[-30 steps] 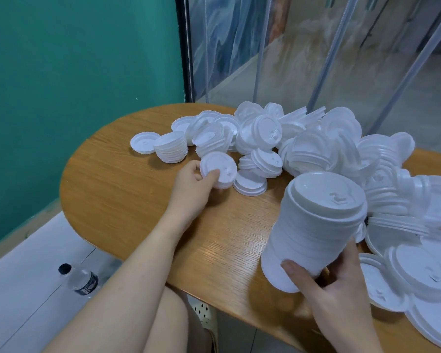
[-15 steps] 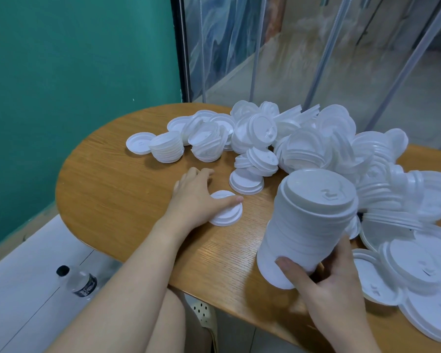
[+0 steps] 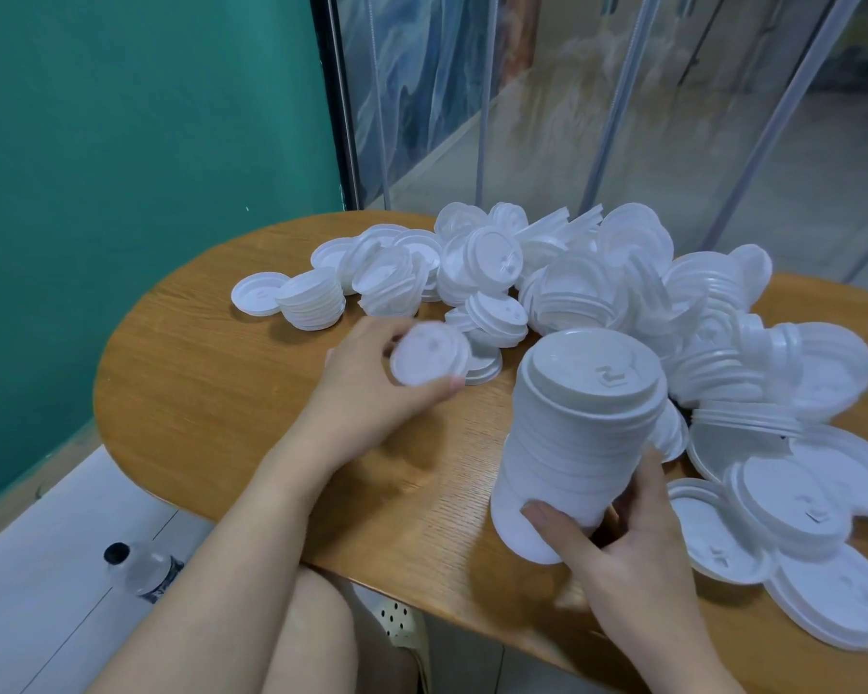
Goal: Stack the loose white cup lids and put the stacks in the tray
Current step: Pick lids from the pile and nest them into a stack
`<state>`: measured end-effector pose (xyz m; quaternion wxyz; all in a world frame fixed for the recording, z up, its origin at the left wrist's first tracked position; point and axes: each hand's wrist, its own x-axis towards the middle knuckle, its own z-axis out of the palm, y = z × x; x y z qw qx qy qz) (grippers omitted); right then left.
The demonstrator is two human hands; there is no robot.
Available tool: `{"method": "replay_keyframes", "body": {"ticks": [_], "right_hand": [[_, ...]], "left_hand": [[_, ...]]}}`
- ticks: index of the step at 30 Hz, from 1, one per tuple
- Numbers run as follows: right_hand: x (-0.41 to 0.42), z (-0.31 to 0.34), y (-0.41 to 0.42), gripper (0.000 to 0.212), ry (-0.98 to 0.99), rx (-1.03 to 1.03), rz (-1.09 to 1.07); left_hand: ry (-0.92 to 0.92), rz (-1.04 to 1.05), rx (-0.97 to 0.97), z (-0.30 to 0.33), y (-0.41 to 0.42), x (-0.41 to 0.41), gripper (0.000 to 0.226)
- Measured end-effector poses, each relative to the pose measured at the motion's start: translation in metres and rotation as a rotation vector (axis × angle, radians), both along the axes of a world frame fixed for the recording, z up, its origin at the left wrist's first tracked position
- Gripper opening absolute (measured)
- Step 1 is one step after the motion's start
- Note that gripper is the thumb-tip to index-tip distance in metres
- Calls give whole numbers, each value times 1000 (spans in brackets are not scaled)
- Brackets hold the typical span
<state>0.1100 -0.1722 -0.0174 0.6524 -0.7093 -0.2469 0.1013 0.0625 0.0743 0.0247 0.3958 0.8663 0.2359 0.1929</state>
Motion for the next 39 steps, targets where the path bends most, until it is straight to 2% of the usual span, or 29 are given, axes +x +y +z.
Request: {"method": "replay_keyframes", "body": {"ticks": [3,6,14,19,26,29,35,39], "right_hand": [[0,-1,0,80,6,4,8],[-1,-1,1,80,24,-10,-9],[-2,2,-2,82,4,-46,-25],[-2,4,-2,83,9,-56,-21],[1,-4,-6,89,-40,-114,-1],[-2,-3,-13,92,-34,-136,49],[-15,-1,-17,80,-34,-181,62],[-20,-1,4,78,-68,-203,58]], "left_hand": [[-340,-98,-283,38,-21,-5,69],[-453,-260,-311,69,-45,-9,67],[-194,-421,-65,60,-80,-1,65],[-214,-442,-66,55,-75,-2,65],[-254,-468,-149,48,-71,-6,89],[-247,-467,-252,34,-55,-12,82],[92,-460,-260,-22,-49,-41,73],[71,-387,-269,-28,-55,-55,59]]}}
